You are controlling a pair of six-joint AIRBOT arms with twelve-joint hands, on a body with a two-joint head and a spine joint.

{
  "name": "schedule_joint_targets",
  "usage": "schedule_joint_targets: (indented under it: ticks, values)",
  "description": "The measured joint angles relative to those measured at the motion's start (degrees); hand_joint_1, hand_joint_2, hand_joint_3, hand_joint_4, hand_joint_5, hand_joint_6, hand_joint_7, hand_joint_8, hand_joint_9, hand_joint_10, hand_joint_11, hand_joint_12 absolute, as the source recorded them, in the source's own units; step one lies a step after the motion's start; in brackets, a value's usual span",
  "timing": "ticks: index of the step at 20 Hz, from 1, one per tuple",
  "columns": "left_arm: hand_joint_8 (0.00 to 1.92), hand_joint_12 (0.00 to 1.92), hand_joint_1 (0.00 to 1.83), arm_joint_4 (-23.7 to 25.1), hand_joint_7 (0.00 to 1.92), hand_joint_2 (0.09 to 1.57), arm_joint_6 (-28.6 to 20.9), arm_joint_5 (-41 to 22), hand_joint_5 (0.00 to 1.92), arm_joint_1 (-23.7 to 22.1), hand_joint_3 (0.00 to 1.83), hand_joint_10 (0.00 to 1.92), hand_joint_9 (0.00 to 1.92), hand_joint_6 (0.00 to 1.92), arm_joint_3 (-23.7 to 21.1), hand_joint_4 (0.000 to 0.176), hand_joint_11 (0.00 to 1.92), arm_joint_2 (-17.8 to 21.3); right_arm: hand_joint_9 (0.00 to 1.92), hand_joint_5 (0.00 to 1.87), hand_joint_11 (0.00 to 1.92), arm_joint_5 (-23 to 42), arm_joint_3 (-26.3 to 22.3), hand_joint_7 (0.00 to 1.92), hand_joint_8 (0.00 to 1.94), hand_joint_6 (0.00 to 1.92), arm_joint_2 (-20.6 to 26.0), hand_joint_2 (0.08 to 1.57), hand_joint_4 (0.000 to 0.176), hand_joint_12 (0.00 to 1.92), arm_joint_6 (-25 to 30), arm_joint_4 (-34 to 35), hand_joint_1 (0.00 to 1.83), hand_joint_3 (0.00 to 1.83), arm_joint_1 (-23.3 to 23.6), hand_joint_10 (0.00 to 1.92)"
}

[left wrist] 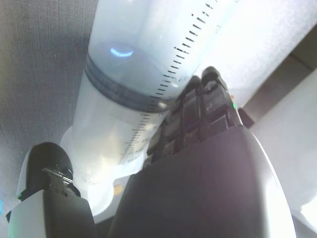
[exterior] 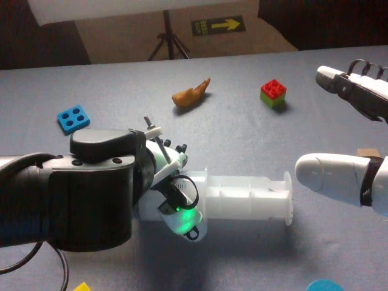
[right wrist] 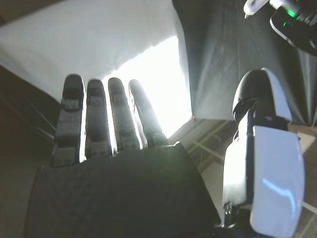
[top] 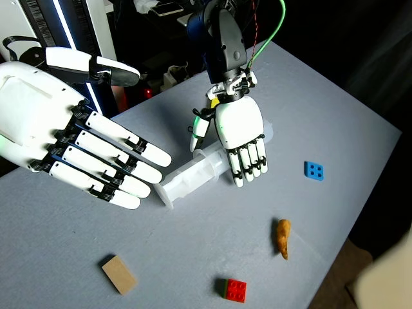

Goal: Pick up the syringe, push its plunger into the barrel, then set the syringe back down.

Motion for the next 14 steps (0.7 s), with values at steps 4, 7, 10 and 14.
schedule_joint_targets:
  ticks: [4, 7, 10, 14]
  values:
    - [0.0, 0.0, 0.39, 1.01, 0.0, 1.02, -0.22, 1.01, 0.0, 0.2, 0.0, 0.0, 0.0, 0.0, 0.66, 0.053, 0.0, -0.39, 0.03, 0.05, 0.0, 0.0, 0.0, 0.05, 0.0, 0.0, -0.02, 0.97, 0.0, 0.26, 0.0, -0.09, 0.25, 0.0, 0.0, 0.0]
    - [0.0, 0.0, 0.38, 2.73, 0.0, 1.03, -0.85, 2.69, 0.0, 0.46, 0.0, 0.0, 0.0, 0.0, 1.11, 0.054, 0.0, -0.42, 0.03, 0.05, 0.0, 0.2, 0.02, 0.05, 0.0, 0.0, -0.13, 0.96, 0.0, 0.3, 0.11, -0.02, 0.21, 0.0, 0.17, 0.0]
    - [0.0, 0.0, 0.38, 4.98, 0.0, 1.03, -2.01, 3.8, 0.0, 0.9, 0.01, 0.0, 0.0, 0.0, 1.14, 0.053, 0.0, -0.39, 0.04, 0.05, 0.0, 0.66, 0.13, 0.05, 0.0, 0.0, -0.2, 0.97, 0.0, 0.31, 0.15, 0.02, 0.22, 0.0, 0.17, 0.0]
    - [0.0, 0.0, 0.44, 5.22, 0.0, 1.04, -2.1, 4.33, 0.0, 1.36, 0.0, 0.0, 0.0, 0.0, 1.11, 0.048, 0.0, -0.39, 0.03, 0.04, 0.0, 1.51, 0.9, 0.05, 0.0, 0.0, -0.48, 0.97, 0.0, 0.3, 0.2, 0.13, 0.24, 0.0, 0.57, 0.0]
